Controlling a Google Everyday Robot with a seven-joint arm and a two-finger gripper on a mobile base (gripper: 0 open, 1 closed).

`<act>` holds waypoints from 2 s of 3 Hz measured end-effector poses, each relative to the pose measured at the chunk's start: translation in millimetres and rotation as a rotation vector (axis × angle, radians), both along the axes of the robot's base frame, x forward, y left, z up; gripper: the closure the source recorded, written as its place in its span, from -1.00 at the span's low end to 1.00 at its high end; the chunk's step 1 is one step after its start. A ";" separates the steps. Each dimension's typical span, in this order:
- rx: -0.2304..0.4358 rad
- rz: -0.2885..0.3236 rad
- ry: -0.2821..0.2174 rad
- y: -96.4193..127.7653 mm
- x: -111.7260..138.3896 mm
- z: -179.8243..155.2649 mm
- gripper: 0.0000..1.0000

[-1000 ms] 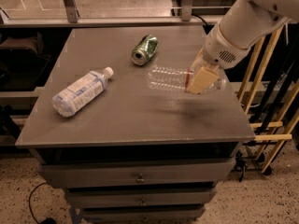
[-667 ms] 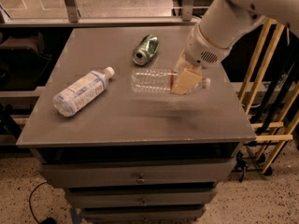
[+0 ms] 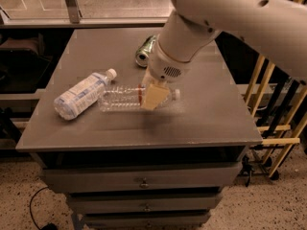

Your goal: Move water bottle near blue plastic bottle

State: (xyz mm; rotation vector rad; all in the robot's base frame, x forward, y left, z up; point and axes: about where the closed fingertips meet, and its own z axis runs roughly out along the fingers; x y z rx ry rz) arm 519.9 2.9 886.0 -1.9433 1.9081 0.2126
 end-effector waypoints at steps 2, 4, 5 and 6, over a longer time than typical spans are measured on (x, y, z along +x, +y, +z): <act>0.031 0.090 0.040 72.7 0.3 -35.5 0.47; 0.045 0.100 0.024 91.5 4.1 -42.9 -0.46; 0.070 0.110 0.017 99.7 3.3 -40.4 -0.91; 0.069 0.111 0.016 100.0 2.8 -40.4 -1.00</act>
Offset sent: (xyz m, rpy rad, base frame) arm 0.0025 0.1029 -0.0500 0.0482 0.0613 0.1284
